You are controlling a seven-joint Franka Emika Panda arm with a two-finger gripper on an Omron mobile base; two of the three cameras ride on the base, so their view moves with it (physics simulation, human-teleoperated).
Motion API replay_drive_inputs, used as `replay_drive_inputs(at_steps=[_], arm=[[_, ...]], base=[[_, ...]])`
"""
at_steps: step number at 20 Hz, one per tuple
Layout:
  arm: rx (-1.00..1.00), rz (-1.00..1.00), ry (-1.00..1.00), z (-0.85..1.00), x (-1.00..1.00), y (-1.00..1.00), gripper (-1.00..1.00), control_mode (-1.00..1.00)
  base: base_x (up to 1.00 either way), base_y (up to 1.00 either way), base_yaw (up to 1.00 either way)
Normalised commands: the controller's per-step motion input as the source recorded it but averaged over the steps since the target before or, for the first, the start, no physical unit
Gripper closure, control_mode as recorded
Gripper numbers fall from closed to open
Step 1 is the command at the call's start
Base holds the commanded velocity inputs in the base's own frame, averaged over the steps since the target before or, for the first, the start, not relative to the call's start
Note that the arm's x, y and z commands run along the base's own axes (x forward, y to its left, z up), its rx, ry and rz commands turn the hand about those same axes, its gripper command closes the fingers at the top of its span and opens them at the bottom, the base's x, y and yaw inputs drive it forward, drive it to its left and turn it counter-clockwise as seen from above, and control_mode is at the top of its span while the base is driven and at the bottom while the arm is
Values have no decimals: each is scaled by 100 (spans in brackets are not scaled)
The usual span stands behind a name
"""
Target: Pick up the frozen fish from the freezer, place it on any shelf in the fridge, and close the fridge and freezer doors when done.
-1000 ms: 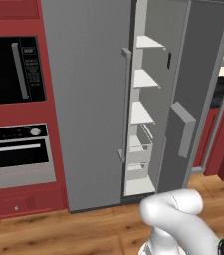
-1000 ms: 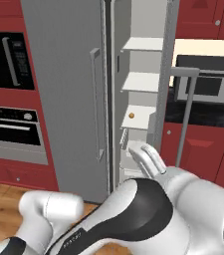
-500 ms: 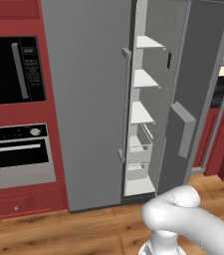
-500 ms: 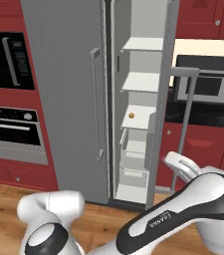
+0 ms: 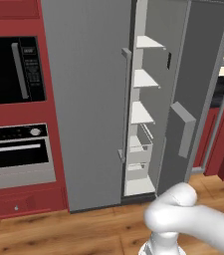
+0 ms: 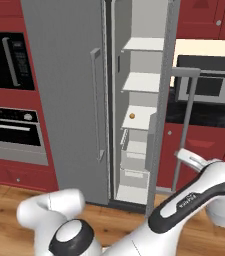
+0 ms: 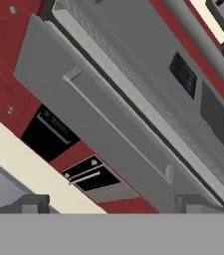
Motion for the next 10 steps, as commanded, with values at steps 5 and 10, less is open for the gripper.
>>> replay_drive_inputs(at_steps=[5, 10], arm=[[0, 0, -1, -24, 89, -39, -100, -100], [0, 0, 0, -8, 75, -37, -100, -100]], base=[[0, 0, 0], [0, 0, 0]])
